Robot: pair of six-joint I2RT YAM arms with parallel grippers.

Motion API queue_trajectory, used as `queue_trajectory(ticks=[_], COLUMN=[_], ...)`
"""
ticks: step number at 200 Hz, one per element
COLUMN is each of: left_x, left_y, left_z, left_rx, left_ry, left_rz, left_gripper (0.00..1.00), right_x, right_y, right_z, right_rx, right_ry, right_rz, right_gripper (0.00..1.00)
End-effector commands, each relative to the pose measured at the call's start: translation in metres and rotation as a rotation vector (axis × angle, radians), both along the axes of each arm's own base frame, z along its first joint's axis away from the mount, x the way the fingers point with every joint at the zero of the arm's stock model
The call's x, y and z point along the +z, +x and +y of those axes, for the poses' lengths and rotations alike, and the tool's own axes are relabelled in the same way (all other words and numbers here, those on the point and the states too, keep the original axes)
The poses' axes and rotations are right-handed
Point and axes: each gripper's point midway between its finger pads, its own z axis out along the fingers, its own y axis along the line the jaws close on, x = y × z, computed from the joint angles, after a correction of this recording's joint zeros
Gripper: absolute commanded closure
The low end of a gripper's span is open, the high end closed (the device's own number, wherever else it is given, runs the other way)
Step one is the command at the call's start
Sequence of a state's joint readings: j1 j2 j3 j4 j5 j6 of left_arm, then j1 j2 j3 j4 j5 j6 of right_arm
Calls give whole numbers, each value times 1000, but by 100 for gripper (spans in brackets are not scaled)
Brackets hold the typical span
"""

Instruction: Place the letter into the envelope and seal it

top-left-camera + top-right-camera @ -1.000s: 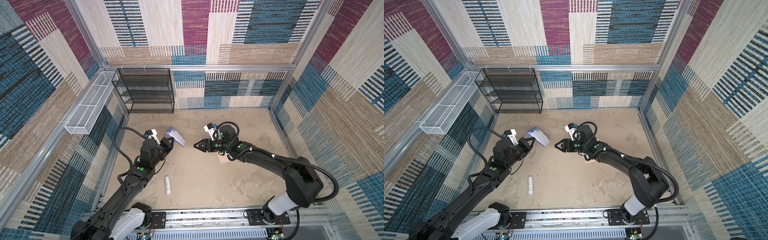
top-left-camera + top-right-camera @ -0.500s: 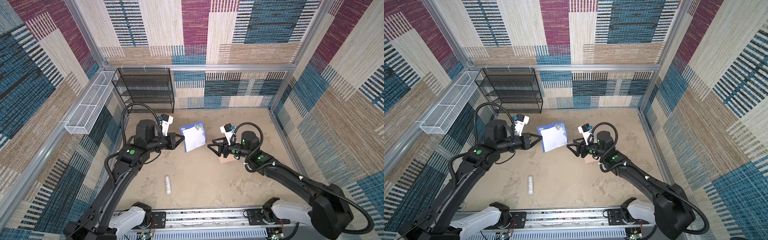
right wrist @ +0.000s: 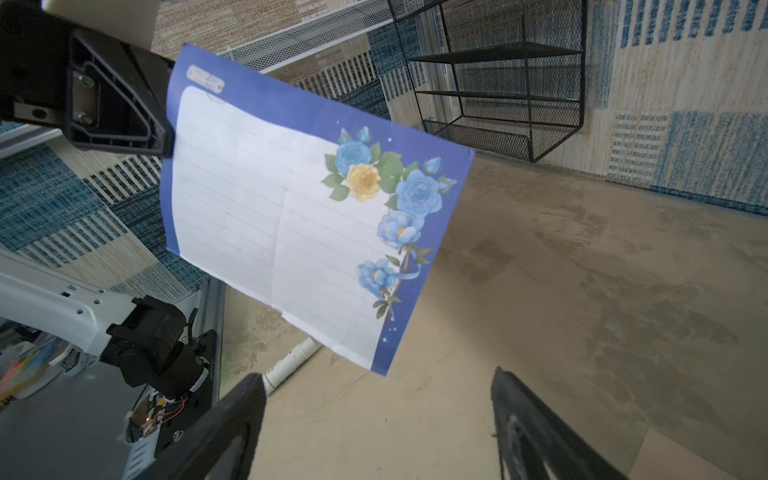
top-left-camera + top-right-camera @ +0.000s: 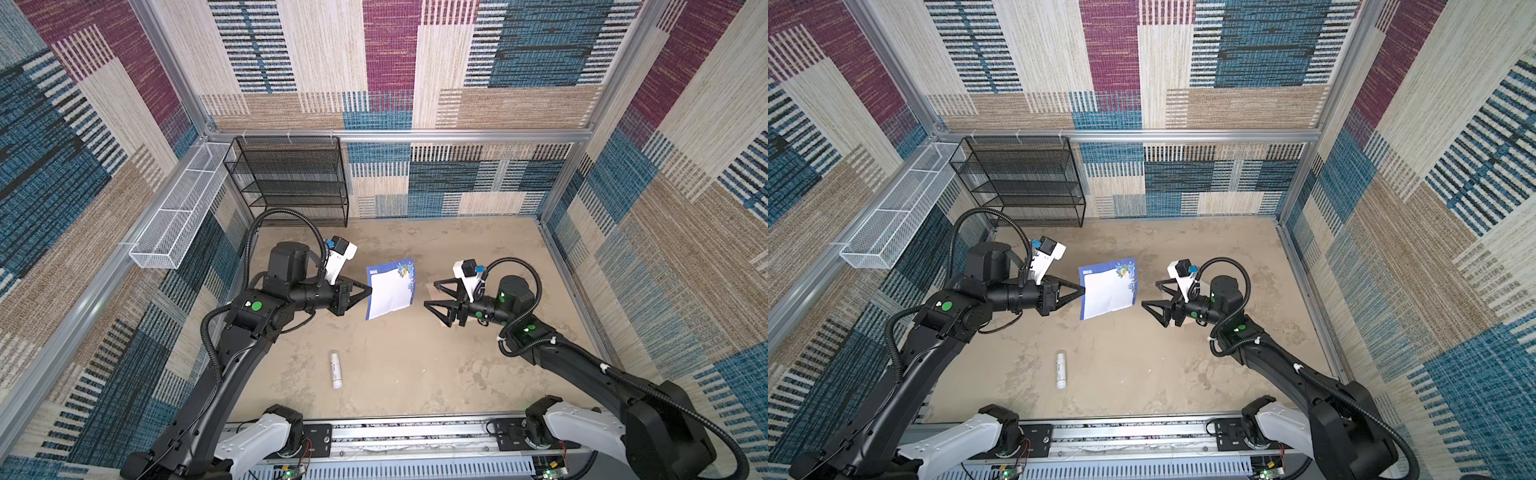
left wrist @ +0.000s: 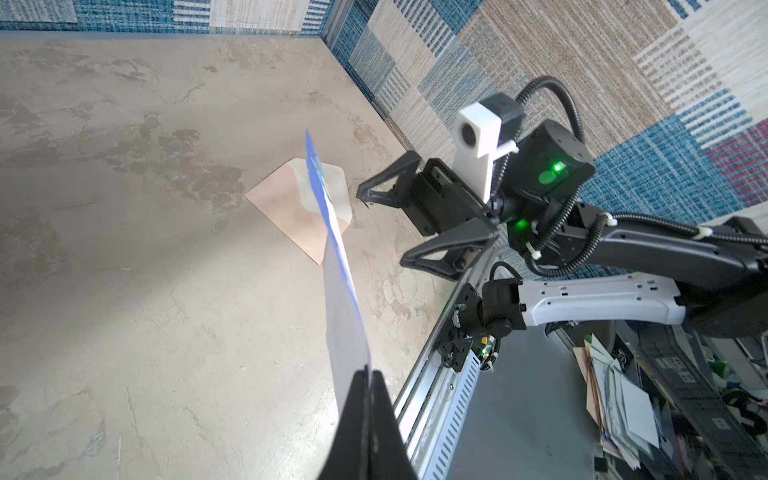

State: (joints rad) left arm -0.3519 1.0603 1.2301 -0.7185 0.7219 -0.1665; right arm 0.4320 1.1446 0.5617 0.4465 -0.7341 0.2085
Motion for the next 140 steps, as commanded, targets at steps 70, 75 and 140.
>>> queue_trajectory(ticks=[70, 75, 140], left_x=[-11, -12, -12], left_y=[-20, -20, -19], left_z=[-2, -3, -7], left_rx=[-92, -95, -115], left_ry=[4, 1, -36], left_rz=[-13, -12, -15], left_gripper=[100, 100, 100], right_x=[18, 18, 10], right_y=[-10, -9, 0], right_z=[26, 26, 32], right_rx=[269, 270, 292], right_ry=[168, 170, 195], right_rz=[132, 137, 187], right_gripper=[5, 5, 7])
